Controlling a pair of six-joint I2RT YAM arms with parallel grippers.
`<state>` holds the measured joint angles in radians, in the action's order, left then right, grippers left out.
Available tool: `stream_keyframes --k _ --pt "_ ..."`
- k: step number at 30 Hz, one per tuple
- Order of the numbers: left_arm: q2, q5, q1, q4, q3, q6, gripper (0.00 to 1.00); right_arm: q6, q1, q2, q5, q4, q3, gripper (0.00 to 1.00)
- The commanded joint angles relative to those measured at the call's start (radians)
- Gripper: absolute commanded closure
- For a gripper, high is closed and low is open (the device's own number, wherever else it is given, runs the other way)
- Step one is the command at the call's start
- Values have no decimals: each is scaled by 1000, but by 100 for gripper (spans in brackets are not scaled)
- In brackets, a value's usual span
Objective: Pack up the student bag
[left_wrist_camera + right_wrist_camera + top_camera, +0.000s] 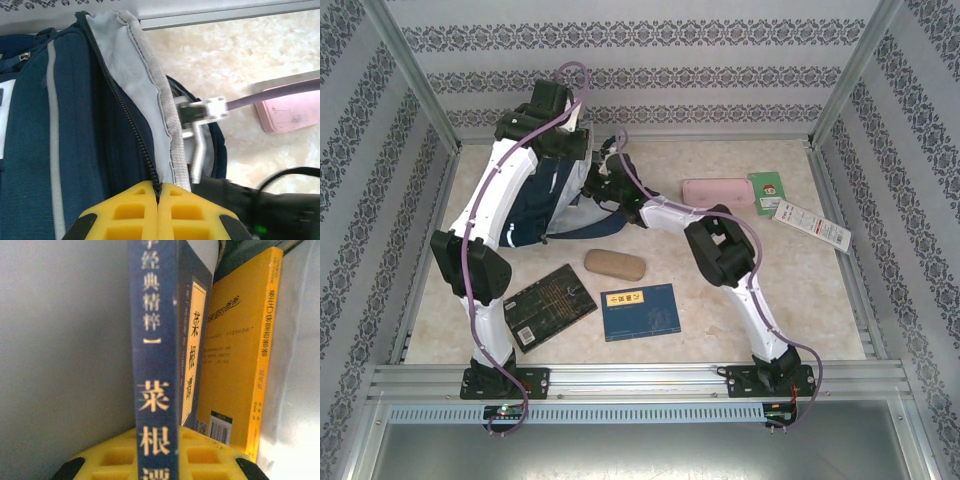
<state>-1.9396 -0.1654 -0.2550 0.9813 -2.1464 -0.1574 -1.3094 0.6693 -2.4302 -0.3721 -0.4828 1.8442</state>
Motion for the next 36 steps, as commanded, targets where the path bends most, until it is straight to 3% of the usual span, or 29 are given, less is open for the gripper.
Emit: stream_keyframes --k 1,8,16,22,26,29,31,36 --pt "73 -83 -1 -55 -55 -30 100 -17 35 -72 62 33 121 100" --pt "70 -110 -2 -59 -53 -44 100 49 67 -200 126 289 354 100" --pt "65 -114 3 -60 -52 -43 100 114 53 -206 96 487 419 62" --pt "65 -108 11 -59 -47 -40 100 217 34 -105 144 593 341 56" --pt "64 -114 10 -64 -44 -45 100 217 21 -104 138 627 327 64" --pt "62 -123 10 -66 -41 -49 100 211 23 -111 131 603 312 89" --pt "60 -134 10 -68 -41 -55 100 202 25 -130 119 593 328 100" --pt "60 -179 10 -72 -32 -64 100 149 29 -232 43 575 452 100"
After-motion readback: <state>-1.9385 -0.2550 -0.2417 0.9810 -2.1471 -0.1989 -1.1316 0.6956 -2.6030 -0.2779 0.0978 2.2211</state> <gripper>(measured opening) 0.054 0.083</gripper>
